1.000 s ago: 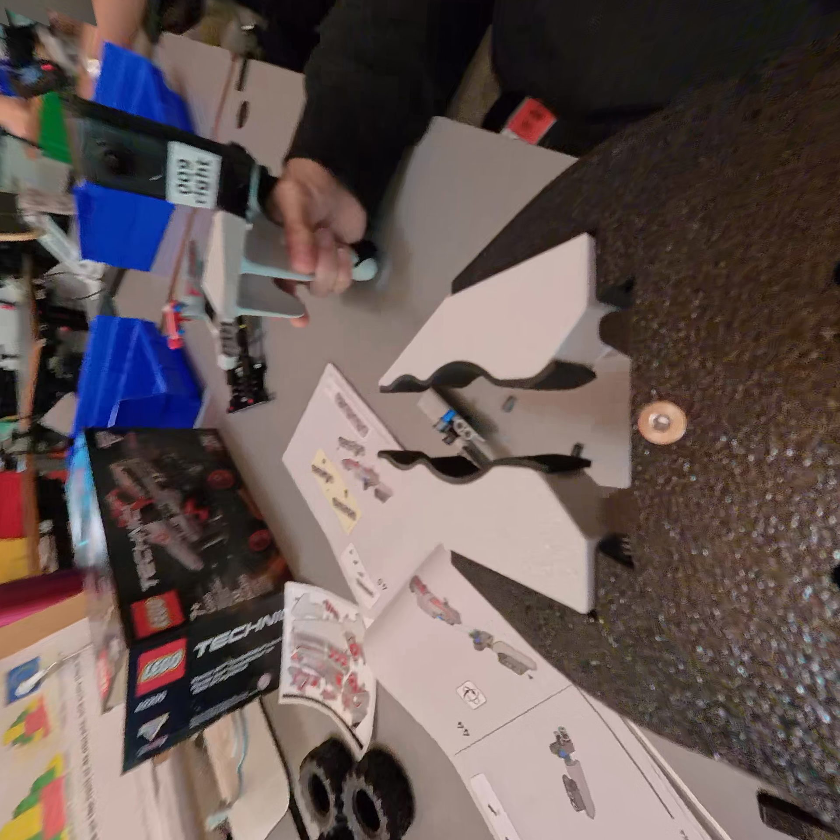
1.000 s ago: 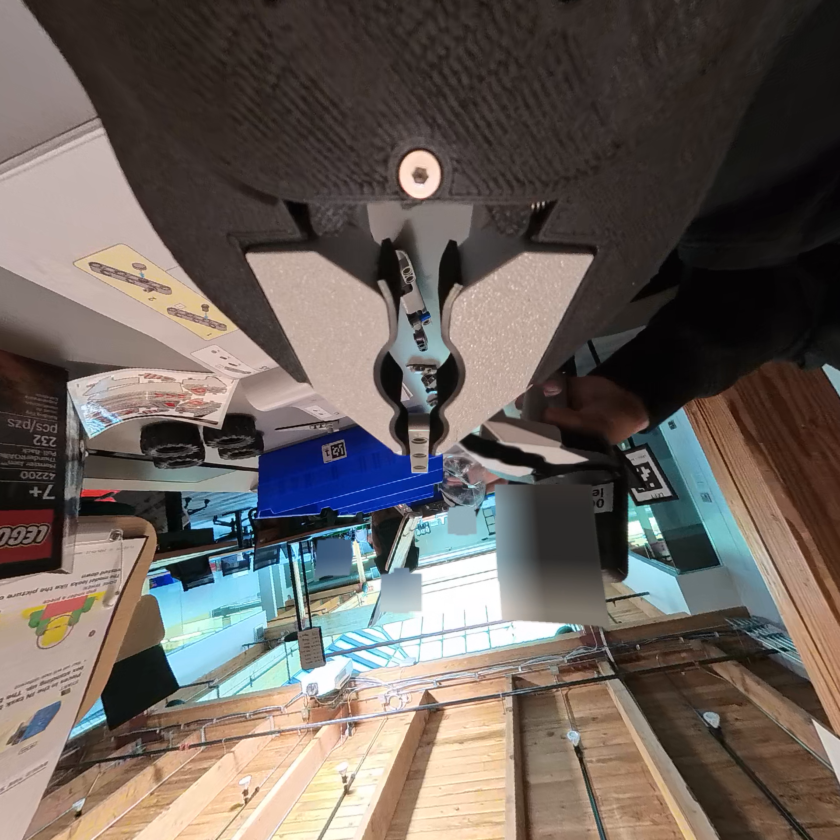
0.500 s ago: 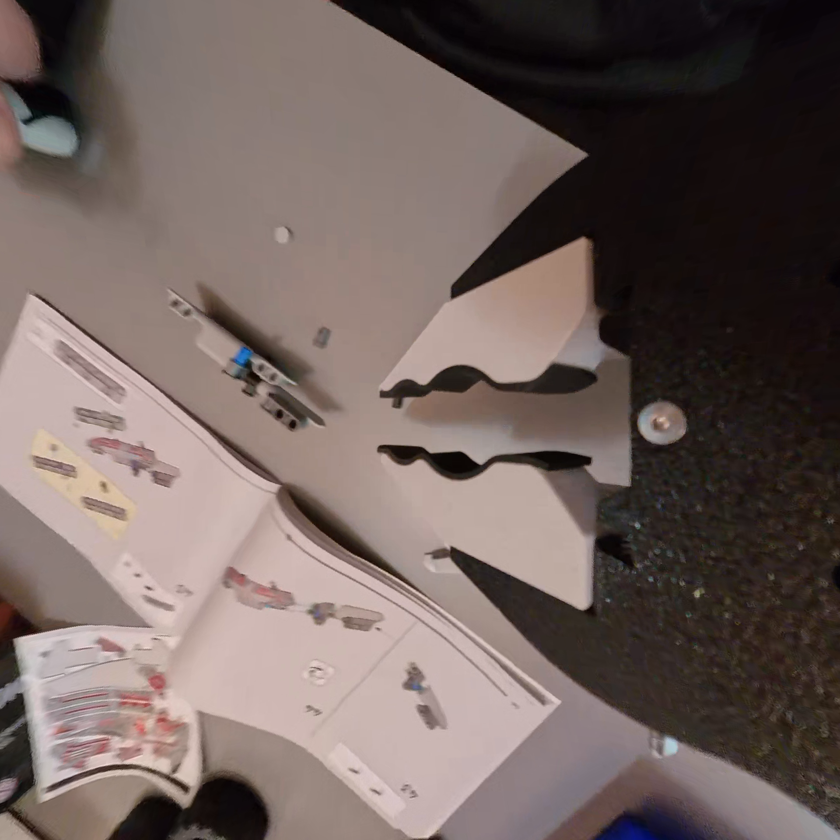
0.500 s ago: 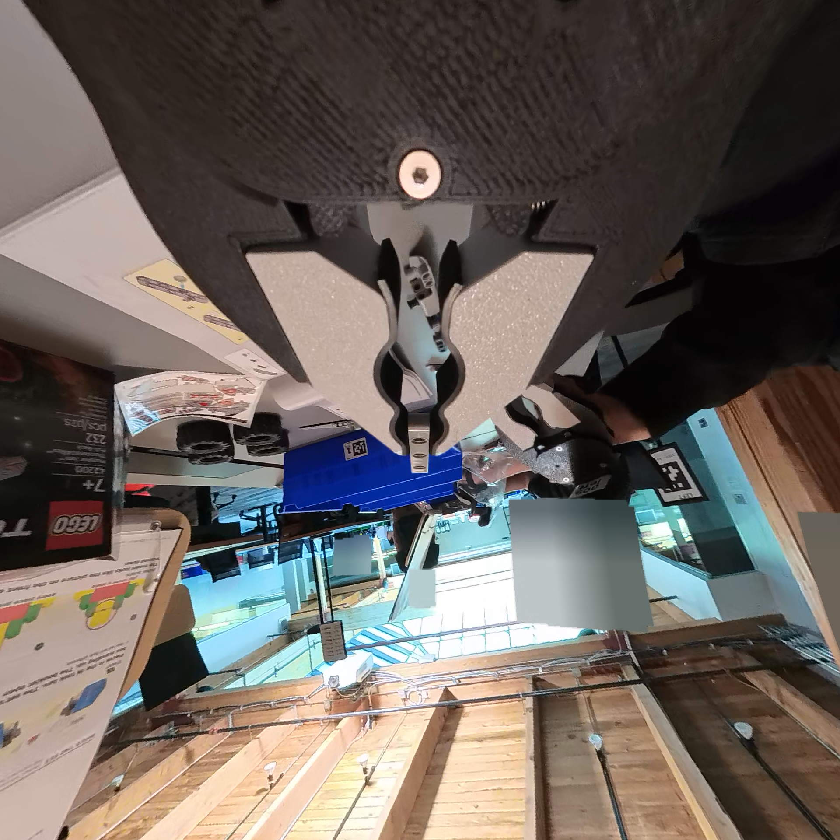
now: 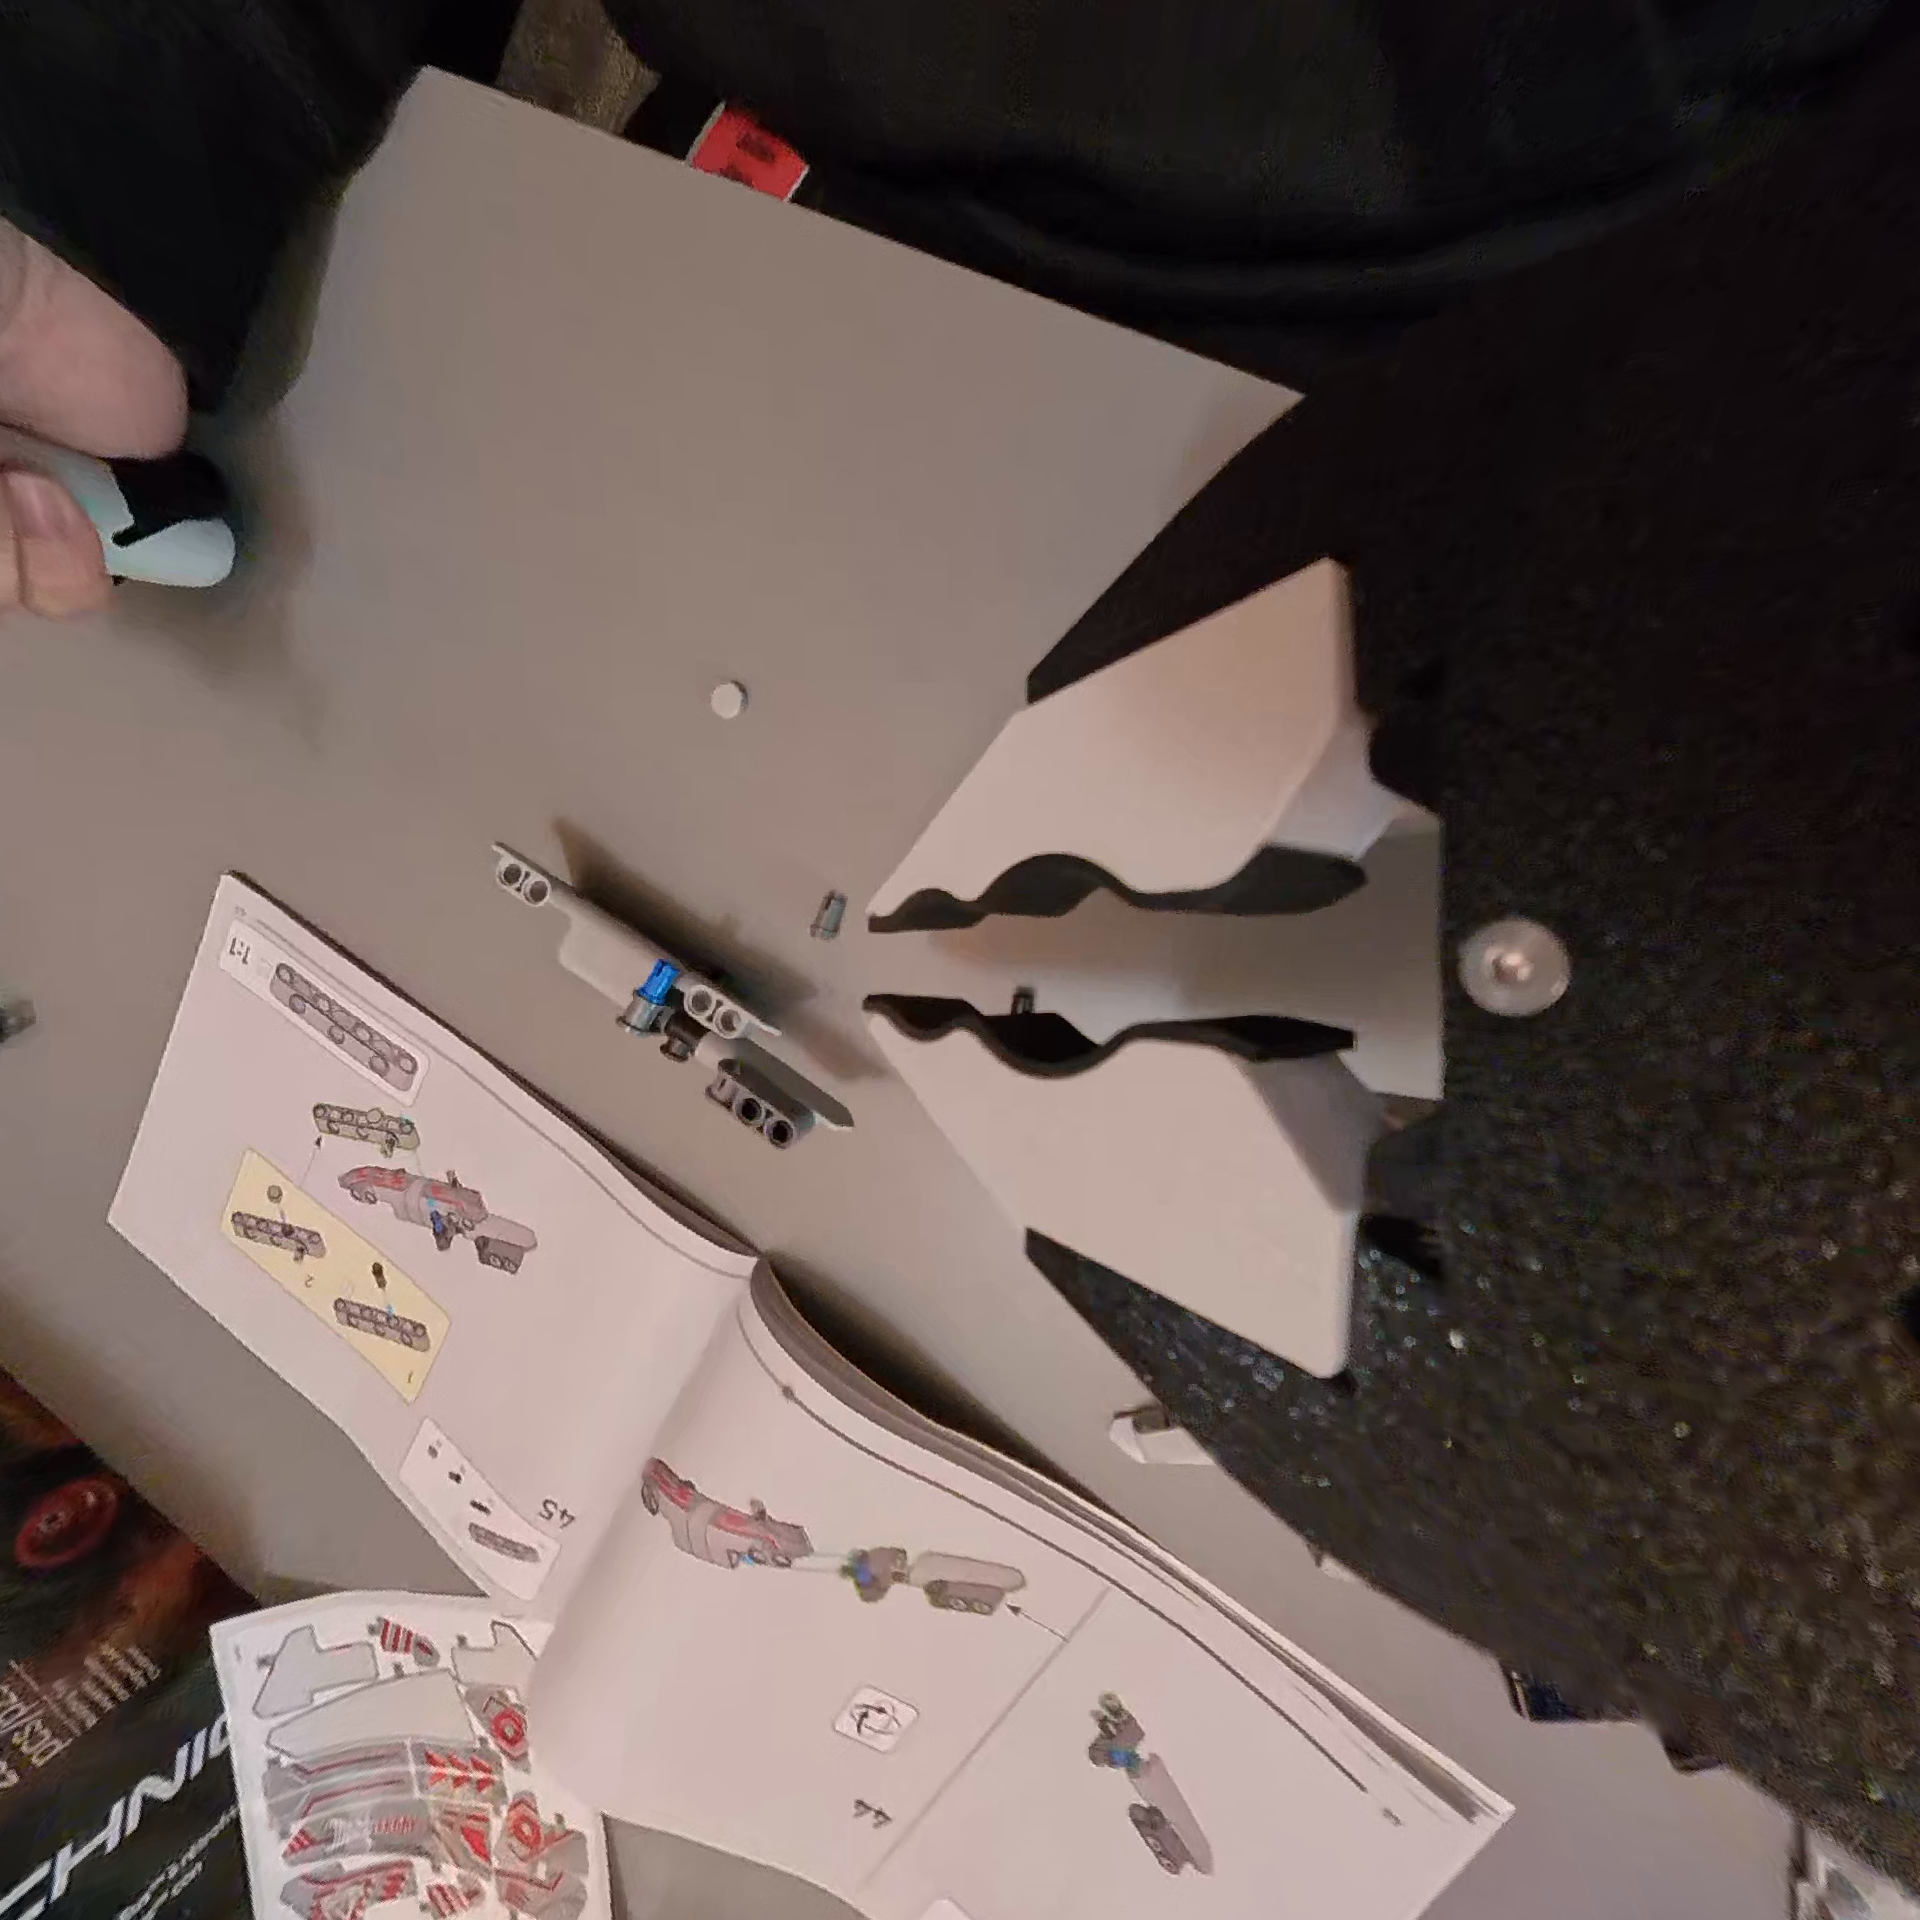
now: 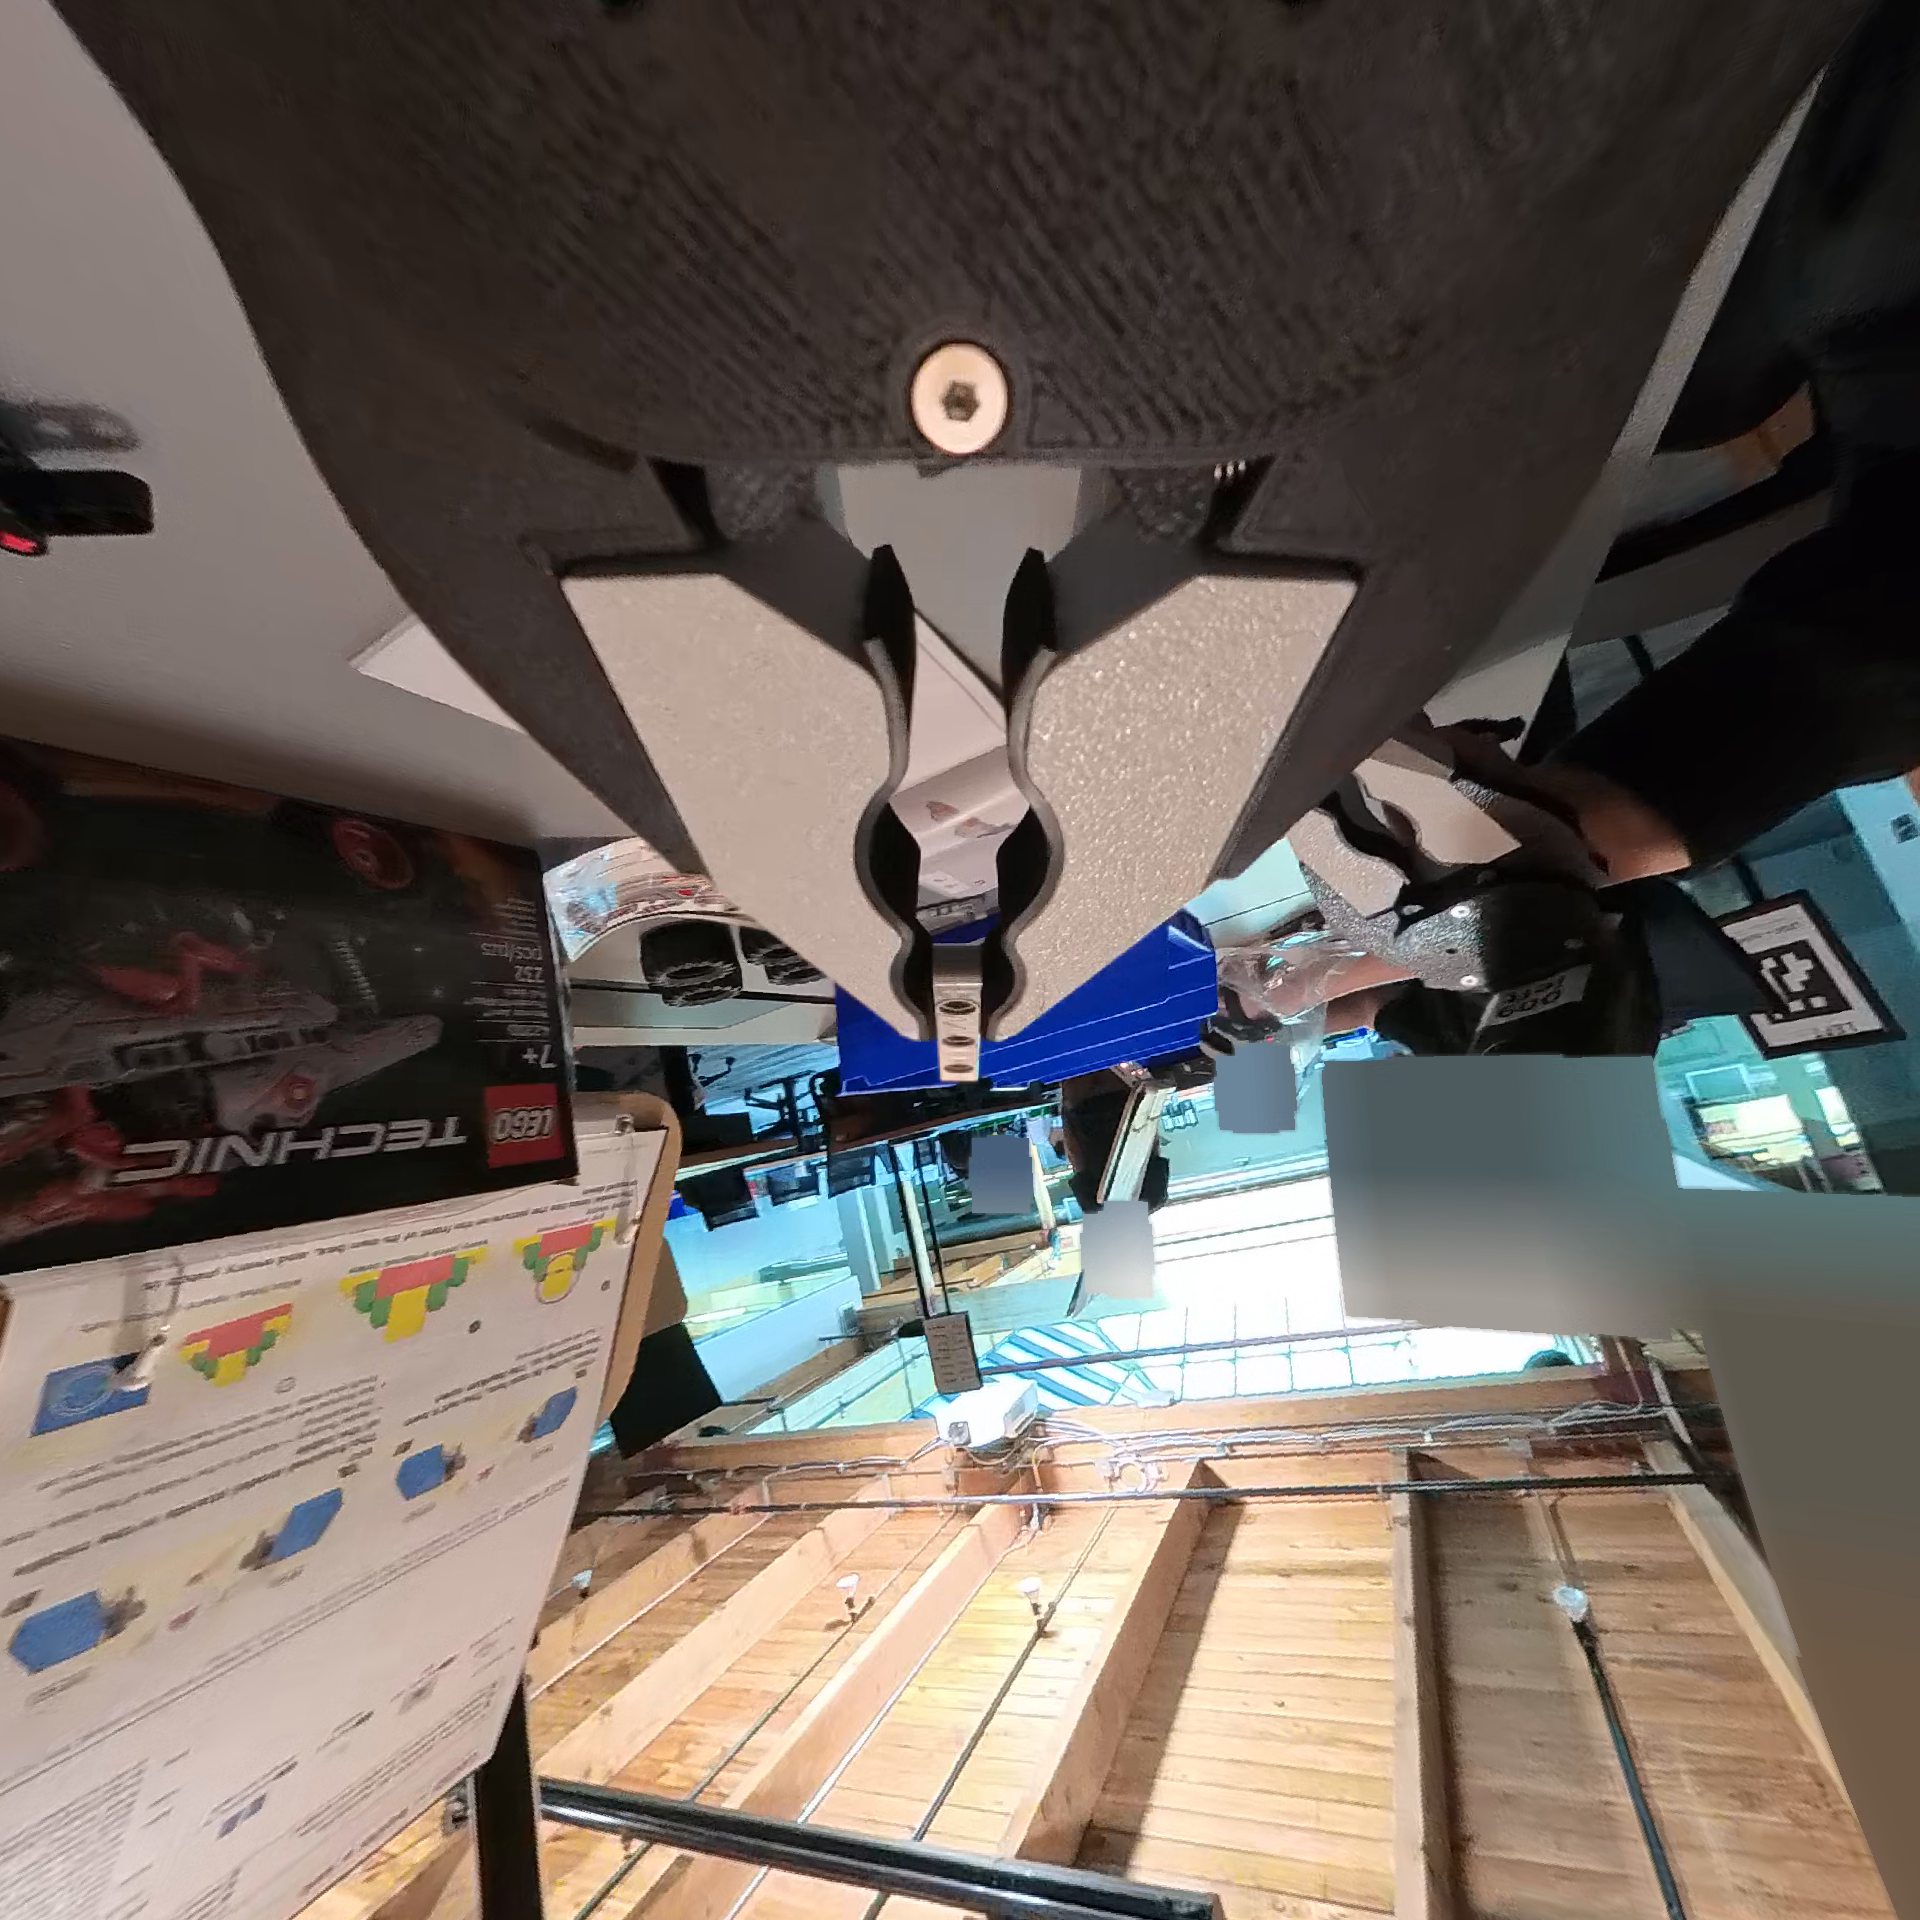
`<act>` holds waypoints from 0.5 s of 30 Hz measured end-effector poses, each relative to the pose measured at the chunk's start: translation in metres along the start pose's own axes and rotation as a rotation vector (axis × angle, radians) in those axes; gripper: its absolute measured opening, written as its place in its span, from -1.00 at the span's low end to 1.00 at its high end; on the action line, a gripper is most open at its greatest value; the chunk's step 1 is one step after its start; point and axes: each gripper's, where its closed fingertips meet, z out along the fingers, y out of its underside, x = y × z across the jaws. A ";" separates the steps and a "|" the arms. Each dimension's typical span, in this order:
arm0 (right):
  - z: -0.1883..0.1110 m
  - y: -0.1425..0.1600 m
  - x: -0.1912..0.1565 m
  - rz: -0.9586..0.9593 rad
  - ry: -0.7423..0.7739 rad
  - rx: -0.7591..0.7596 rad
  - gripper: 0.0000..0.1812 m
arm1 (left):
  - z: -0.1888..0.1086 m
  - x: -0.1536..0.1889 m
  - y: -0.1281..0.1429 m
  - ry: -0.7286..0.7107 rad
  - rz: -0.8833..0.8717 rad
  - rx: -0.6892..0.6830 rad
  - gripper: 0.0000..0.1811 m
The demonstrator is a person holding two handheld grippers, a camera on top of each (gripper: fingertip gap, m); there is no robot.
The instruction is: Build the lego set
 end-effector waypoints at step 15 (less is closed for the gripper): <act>0.005 0.007 -0.003 0.035 -0.029 -0.030 -0.93 | 0.023 0.000 0.001 0.053 0.401 -0.078 -0.88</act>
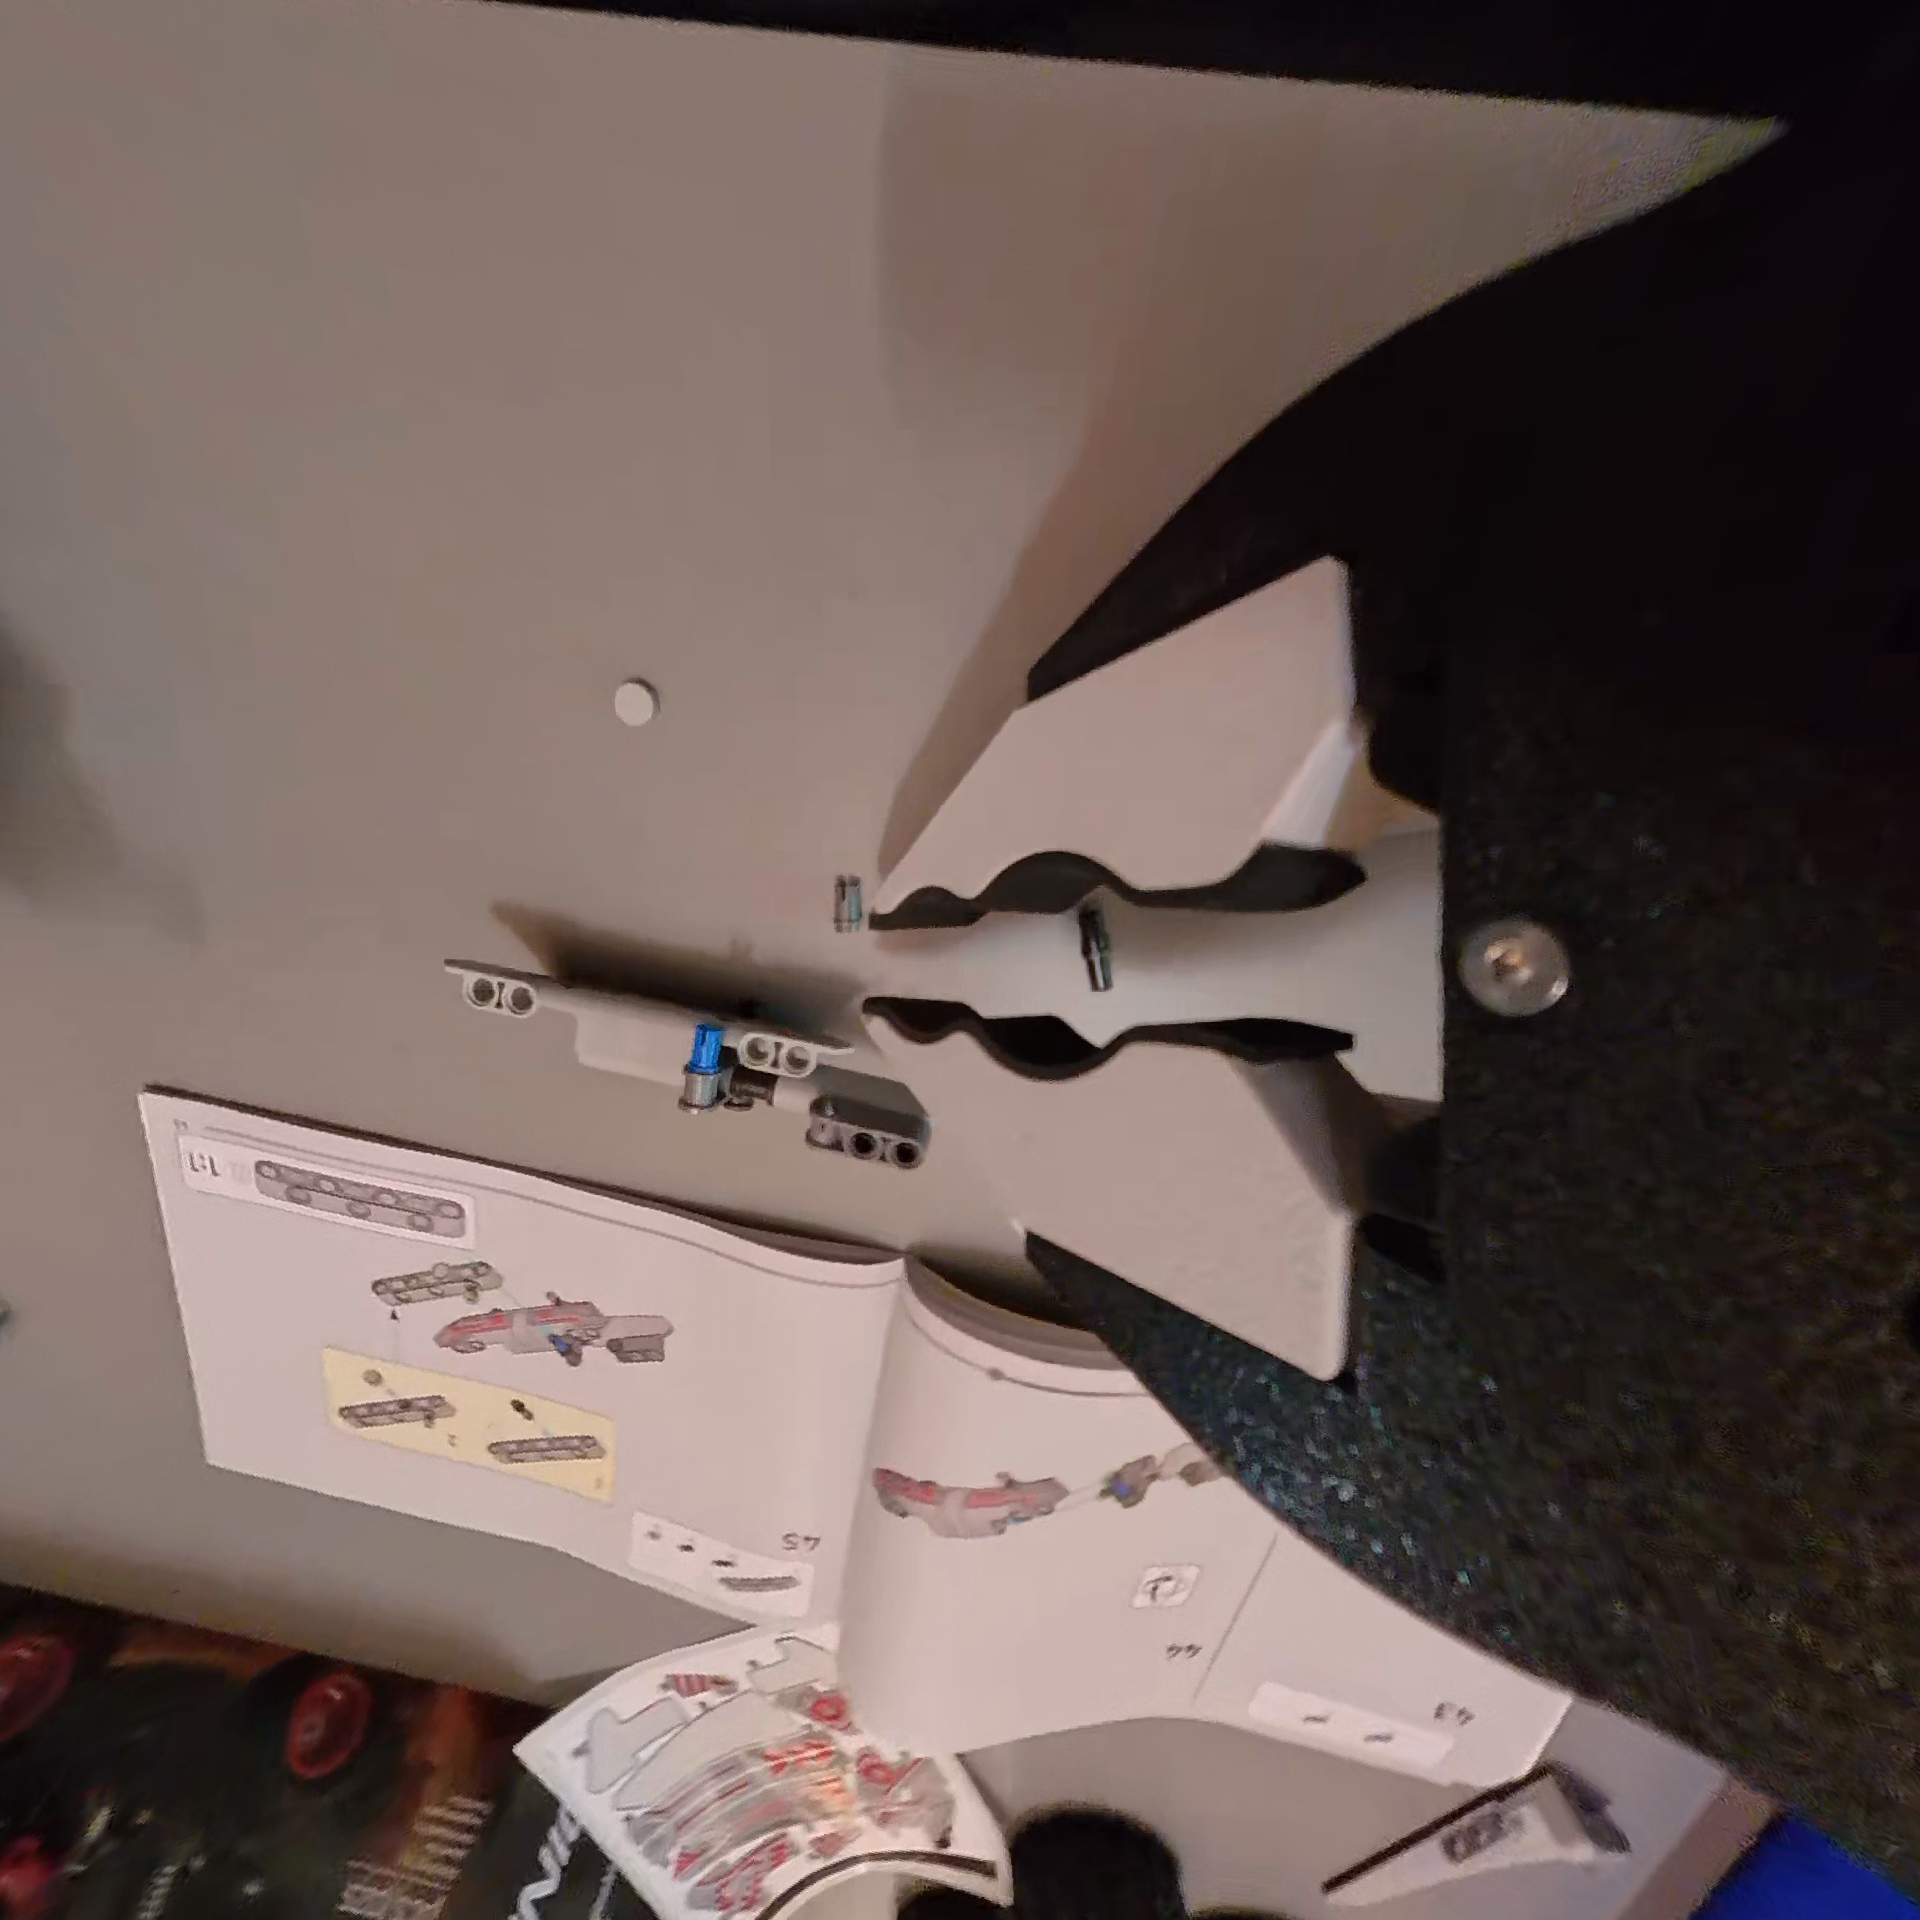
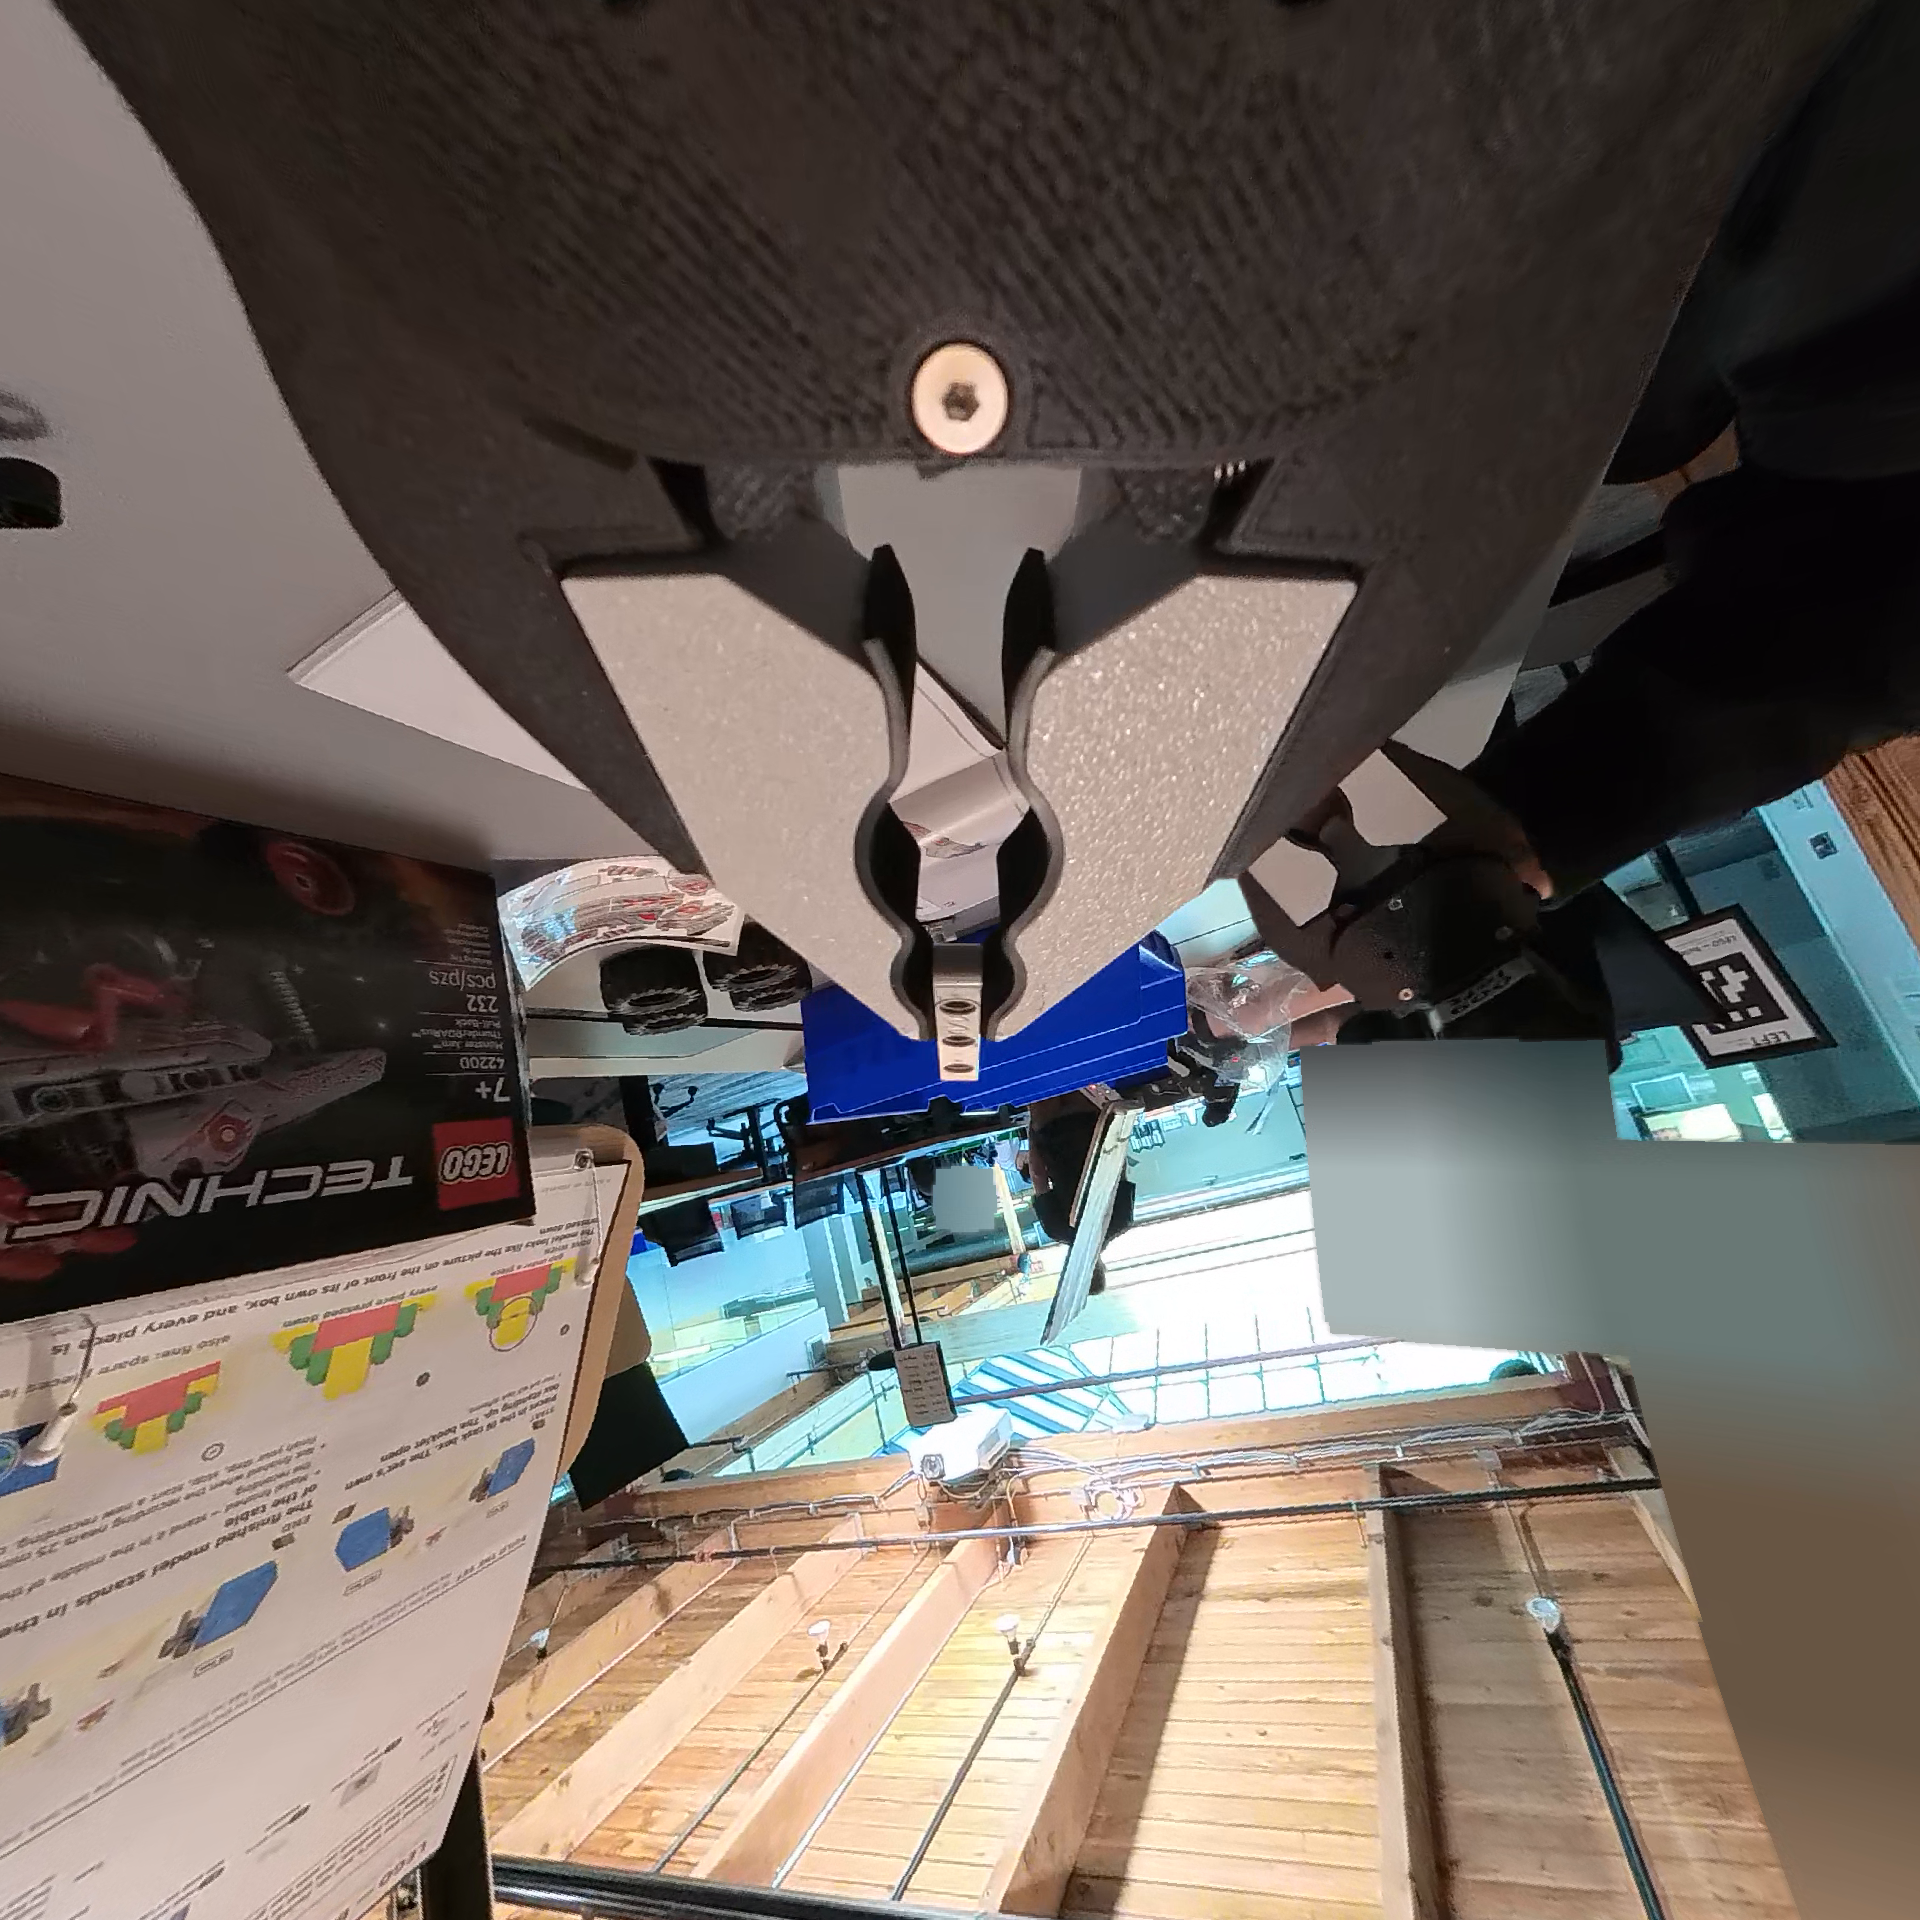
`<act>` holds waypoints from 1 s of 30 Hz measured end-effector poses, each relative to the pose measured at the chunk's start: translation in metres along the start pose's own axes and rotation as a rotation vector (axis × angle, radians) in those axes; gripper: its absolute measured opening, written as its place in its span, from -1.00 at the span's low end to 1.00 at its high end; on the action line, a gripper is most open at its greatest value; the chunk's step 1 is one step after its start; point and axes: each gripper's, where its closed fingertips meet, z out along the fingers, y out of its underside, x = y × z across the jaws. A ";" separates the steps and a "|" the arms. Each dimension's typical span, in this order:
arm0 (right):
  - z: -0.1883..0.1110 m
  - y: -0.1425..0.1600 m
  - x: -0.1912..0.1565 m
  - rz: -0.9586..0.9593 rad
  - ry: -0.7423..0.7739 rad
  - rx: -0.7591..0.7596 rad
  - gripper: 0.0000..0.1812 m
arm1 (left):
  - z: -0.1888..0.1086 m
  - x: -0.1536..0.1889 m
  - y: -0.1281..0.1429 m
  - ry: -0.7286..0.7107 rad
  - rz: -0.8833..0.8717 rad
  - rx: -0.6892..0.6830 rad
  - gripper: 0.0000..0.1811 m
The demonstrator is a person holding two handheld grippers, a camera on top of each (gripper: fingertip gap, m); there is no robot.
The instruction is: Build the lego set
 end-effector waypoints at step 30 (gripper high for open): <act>0.002 0.002 -0.005 0.010 -0.033 -0.008 -0.93 | 0.013 0.011 -0.002 0.008 0.025 -0.049 -0.83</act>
